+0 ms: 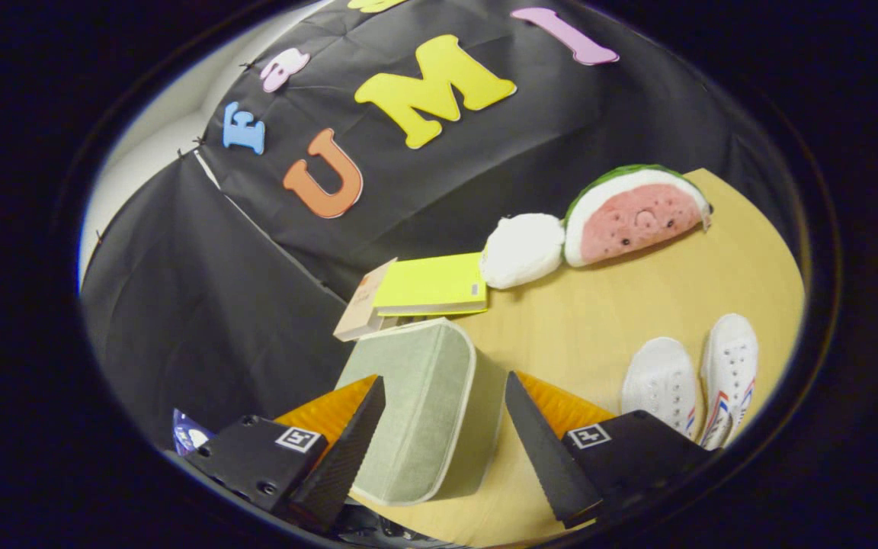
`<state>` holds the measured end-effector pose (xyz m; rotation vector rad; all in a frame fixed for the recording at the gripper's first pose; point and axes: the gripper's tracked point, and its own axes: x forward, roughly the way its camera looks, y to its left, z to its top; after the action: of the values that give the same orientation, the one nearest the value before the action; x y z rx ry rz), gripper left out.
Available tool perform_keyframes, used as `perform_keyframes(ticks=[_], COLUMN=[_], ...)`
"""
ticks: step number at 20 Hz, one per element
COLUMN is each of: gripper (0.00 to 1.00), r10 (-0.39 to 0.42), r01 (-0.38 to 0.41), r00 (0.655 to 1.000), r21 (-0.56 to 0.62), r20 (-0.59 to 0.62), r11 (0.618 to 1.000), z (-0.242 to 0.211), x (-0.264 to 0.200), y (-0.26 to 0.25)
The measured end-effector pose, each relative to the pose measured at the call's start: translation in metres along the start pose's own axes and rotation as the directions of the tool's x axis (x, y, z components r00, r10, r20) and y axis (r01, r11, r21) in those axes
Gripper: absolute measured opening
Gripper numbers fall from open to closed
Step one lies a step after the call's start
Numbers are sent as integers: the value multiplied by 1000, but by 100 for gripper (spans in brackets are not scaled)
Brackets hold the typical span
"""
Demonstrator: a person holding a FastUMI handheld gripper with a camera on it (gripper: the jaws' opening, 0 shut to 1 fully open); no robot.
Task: Open the storage box then place both shoes into the box .Put the left shoe in first, then the right shoe, with the right side of both shoes facing outward in a uniform manner.
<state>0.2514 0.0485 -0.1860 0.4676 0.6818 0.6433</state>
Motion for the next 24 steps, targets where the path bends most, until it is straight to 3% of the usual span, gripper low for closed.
perform_keyframes(ticks=[2,5,7,11,14,15,16,18,22,24], gripper=[100,100,100,99,98,97,87,69,63,55], r10=[93,183,245,387,491,531,558,568,547,533], r01=[-93,-170,-207,-299,-335,-347,-353,-347,-322,-313], r00=[995,958,910,841,756,732,712,701,706,719], r21=[13,80,147,271,388,437,469,490,484,477], r20=[-27,-220,-335,-378,-433,-428,-426,-431,-449,-446], r11=[996,982,967,915,859,830,809,800,814,821], z=[2,-22,-38,-45,-52,-50,-49,-48,-46,-45], x=[22,50,65,75,70,68,67,66,63,60], y=[-2,-20,-22,-14,-10,-7,-5,-7,-11,-10])
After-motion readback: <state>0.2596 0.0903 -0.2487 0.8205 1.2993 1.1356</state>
